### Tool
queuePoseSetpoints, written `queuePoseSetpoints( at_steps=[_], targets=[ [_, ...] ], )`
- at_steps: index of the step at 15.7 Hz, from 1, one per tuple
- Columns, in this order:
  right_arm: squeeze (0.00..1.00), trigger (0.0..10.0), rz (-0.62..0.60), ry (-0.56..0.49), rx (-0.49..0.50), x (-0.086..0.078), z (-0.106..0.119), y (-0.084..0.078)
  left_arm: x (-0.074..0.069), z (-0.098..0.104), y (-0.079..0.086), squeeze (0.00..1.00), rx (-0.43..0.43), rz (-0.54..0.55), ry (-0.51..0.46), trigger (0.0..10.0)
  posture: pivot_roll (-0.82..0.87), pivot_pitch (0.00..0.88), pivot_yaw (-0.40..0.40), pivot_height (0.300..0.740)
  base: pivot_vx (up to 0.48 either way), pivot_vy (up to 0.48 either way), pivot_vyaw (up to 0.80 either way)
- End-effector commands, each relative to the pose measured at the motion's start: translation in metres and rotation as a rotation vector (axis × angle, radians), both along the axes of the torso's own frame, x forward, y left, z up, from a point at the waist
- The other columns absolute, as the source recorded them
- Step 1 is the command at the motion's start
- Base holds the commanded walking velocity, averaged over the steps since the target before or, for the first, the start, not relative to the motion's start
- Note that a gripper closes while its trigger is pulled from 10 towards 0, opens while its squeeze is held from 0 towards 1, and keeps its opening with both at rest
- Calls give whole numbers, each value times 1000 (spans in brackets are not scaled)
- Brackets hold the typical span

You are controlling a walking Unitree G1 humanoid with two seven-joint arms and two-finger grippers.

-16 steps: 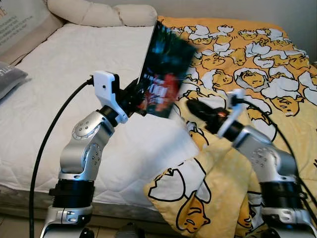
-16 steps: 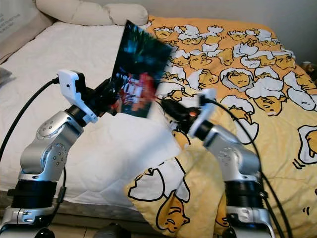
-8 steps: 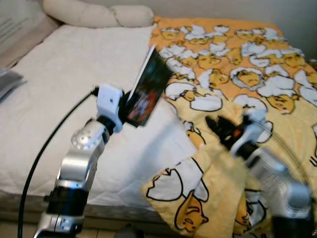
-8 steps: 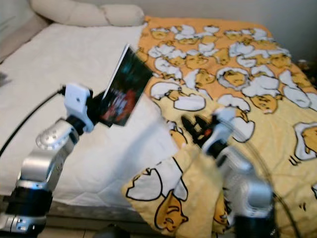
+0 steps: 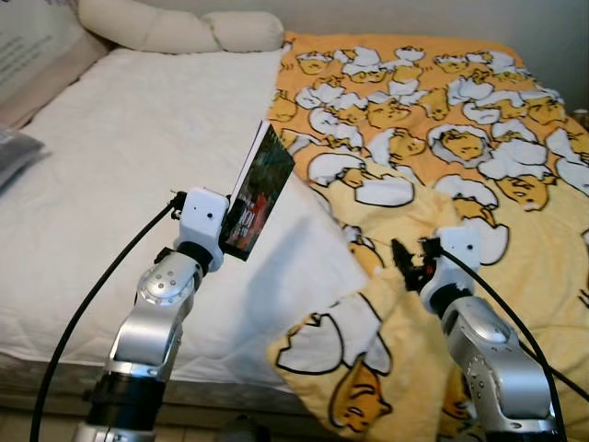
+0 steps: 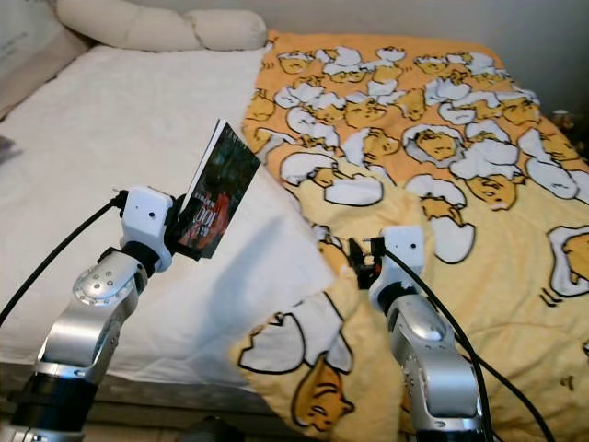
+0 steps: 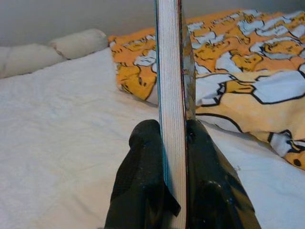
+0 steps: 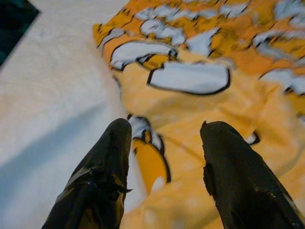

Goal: Clean up the room

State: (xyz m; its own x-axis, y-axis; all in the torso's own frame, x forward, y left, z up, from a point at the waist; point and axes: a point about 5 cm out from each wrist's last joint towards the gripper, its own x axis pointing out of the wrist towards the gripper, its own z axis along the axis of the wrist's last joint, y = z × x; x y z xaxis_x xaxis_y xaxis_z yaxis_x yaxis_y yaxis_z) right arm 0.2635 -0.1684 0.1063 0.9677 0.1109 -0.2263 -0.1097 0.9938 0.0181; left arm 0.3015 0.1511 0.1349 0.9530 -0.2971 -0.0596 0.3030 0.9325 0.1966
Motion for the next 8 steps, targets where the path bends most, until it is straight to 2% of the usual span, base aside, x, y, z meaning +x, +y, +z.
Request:
queuePoseSetpoints(
  at_steps=[1,8],
  targets=[
    [0,10000,-15,-12,-20,0,2,2,-1,8,3,0,7,20,-37,10000,5,0,46,740,0,311,0],
    [0,10000,10,9,71,0,-2,10,-1,10,5,0,7,30,-34,10000,13,0,50,740,0,307,0]
  ],
)
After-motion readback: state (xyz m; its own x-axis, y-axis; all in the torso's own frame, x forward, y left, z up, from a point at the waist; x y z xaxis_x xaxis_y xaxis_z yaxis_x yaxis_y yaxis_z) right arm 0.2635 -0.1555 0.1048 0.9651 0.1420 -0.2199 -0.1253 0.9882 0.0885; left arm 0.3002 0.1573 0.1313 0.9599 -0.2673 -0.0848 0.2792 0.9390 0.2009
